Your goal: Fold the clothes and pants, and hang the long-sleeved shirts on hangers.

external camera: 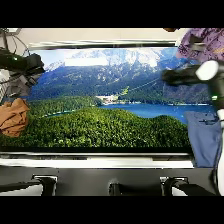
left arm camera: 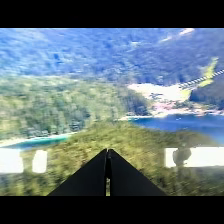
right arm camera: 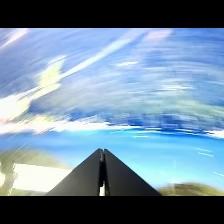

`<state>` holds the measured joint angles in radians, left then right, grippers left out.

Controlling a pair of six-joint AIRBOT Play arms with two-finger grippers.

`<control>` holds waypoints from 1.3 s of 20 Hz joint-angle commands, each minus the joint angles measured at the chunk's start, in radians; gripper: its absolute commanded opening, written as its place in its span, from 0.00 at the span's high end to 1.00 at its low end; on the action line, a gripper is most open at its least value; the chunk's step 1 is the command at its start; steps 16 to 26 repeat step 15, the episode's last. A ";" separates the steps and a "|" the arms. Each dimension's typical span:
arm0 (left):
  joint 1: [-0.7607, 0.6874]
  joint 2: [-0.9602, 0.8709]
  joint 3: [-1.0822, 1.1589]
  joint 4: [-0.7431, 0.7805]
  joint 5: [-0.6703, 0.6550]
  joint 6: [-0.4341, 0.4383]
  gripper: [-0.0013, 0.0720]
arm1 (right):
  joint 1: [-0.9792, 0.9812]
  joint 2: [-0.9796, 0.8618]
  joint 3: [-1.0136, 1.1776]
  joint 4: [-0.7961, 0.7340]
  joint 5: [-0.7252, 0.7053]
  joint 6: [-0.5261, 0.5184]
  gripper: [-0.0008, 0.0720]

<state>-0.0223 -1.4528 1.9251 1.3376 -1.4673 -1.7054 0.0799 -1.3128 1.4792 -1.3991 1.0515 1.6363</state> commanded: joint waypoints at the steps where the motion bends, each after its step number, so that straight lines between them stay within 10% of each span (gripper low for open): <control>1: -0.021 0.073 -0.030 0.066 -0.010 0.041 0.96 | 0.229 0.001 0.006 -0.019 -0.007 -0.026 0.95; 26: -0.021 0.067 -0.030 0.066 -0.032 0.038 0.96 | 0.280 0.001 0.006 -0.027 -0.032 -0.029 0.95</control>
